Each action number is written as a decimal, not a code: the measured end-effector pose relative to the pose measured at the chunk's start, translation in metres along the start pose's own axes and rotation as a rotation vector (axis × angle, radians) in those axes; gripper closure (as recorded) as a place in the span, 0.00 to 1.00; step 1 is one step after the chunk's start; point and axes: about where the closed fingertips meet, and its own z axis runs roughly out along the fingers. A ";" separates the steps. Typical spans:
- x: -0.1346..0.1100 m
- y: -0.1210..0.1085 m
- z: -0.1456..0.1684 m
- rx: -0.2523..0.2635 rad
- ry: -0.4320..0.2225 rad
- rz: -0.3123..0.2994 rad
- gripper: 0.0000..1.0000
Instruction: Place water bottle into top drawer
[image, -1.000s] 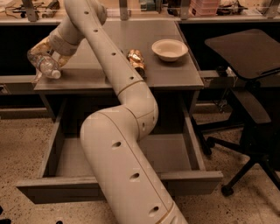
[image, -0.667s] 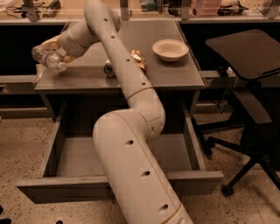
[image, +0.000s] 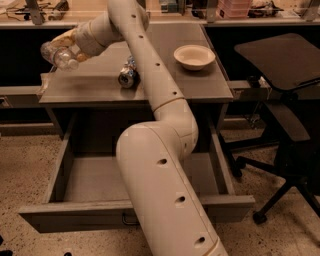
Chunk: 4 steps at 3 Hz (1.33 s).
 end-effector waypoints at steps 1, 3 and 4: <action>-0.014 -0.028 -0.020 -0.167 0.077 -0.156 1.00; -0.040 -0.014 -0.012 -0.299 0.072 -0.273 1.00; -0.042 -0.014 -0.010 -0.308 0.062 -0.289 1.00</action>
Offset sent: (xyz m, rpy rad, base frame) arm -0.0960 -0.0244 0.0311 -0.4219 -0.3870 0.0368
